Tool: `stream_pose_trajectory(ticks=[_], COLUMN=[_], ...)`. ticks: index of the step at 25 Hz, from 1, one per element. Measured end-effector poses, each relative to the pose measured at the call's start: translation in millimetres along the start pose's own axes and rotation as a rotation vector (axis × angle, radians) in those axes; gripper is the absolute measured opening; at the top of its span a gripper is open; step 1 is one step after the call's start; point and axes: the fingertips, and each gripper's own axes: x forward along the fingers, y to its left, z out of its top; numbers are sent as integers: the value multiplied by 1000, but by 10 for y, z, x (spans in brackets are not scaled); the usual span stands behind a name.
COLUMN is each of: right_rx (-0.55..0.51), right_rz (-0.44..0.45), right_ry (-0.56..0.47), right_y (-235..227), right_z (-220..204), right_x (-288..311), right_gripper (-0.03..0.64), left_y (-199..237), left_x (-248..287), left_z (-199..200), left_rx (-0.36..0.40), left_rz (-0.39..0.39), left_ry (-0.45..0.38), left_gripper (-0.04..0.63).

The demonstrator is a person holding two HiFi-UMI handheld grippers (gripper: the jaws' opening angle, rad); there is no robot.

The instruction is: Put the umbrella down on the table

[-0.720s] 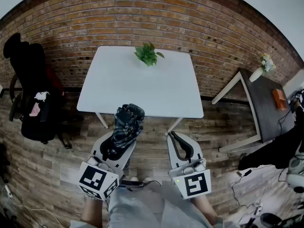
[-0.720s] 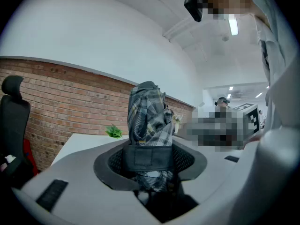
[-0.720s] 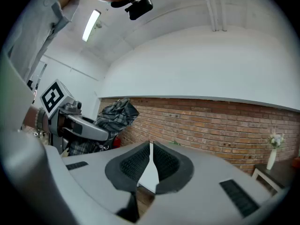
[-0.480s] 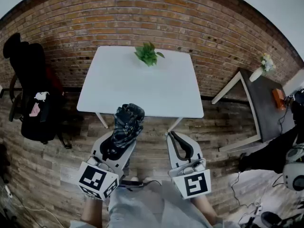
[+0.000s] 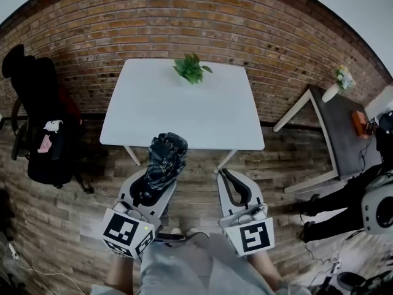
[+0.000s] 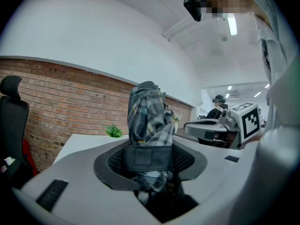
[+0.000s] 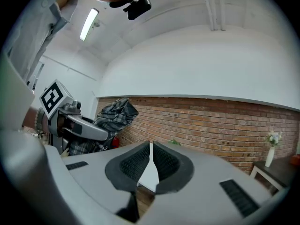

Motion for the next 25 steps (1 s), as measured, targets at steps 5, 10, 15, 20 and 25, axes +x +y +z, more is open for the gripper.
stream_pose_trajectory(ticks=[5,10,15,20,25], right_rx=[4,1,15,11,-7], right_rz=[-37,-55,-76,-73,-46], right_ry=[18,37,-5,-6,-1], right_y=[30,106,120,0,-219], right_z=[-43,-106,-66,-75,-91], right_x=[-22,-77,-47,123,407], right_gripper=[54,54,54,54,54], left_y=[50,79,136,248,418], left_x=[-29,-66,-34,116,443], left_z=[-14,-45,-65,-17,12], left_rx=[15,21,26,19,27], left_rz=[-19,-36,-38,-30,-5], left_ry=[6,6,9,8,9], left_gripper=[219,219,219,219,219])
